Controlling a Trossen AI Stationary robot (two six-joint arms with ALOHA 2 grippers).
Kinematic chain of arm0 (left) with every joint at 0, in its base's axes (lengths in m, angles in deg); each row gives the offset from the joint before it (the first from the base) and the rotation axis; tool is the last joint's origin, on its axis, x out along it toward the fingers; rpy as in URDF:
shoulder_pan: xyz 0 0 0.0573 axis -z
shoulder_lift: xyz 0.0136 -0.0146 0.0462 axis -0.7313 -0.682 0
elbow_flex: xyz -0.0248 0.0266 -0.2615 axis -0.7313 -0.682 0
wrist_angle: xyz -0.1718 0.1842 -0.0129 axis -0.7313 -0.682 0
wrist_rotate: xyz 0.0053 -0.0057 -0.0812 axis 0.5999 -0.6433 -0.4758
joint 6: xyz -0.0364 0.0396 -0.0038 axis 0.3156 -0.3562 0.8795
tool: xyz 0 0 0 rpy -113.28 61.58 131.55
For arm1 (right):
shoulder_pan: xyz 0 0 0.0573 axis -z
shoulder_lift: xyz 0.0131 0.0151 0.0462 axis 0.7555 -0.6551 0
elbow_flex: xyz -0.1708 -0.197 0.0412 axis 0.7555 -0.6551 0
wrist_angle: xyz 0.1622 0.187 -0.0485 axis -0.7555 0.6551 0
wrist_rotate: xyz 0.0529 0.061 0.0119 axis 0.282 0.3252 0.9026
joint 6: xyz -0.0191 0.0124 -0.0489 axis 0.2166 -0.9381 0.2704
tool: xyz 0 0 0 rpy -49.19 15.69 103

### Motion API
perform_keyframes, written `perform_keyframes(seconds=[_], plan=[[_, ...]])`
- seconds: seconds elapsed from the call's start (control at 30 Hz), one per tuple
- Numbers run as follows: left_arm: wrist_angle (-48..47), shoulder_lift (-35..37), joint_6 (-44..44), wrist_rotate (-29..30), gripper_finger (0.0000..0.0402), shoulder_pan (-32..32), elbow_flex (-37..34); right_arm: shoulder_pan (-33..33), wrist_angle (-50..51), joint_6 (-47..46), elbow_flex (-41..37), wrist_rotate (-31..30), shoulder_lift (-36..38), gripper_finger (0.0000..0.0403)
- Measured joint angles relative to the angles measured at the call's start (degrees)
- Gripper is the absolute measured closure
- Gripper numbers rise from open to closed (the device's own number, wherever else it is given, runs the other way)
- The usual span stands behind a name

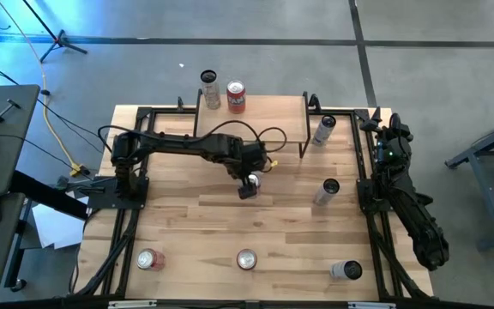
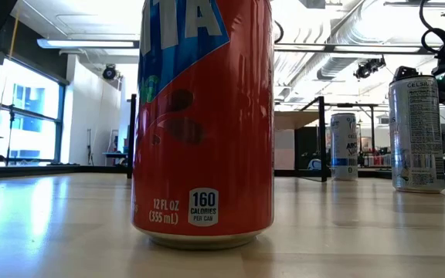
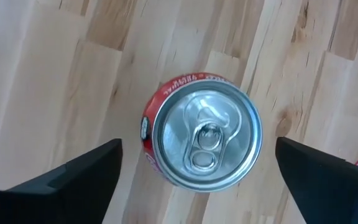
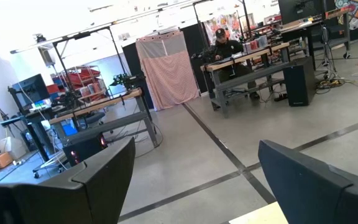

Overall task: Place canned beverage on shelf
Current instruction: Put the red and white soda can on the shelf

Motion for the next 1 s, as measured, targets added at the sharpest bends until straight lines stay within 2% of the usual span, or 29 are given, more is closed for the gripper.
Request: perform_keyframes(seconds=[0.1, 0.27, 0.63, 1.0], plan=[[-0.17, 0.0, 1.51, 1.0, 0.001, 0.88, 0.01, 0.0, 0.0, 0.0, -0.02, 0.0, -0.02, 0.0075], [-3.22, -0.07, 6.77, 6.64, 0.0003, 3.44, 1.11, 0.01, 0.0, 0.02, 0.0, 0.0, -0.01, 0.0075], [-7.98, -0.07, 21.98, 23.05, 0.0002, 11.66, 5.01, 0.0, 0.0, 0.02, -0.02, 0.0, -0.02, 0.0075], [-7.66, -0.04, 41.91, 47.21, 0.0002, 22.65, 4.57, -0.01, 0.0, 0.02, -0.02, 0.0, -0.02, 0.0075]])
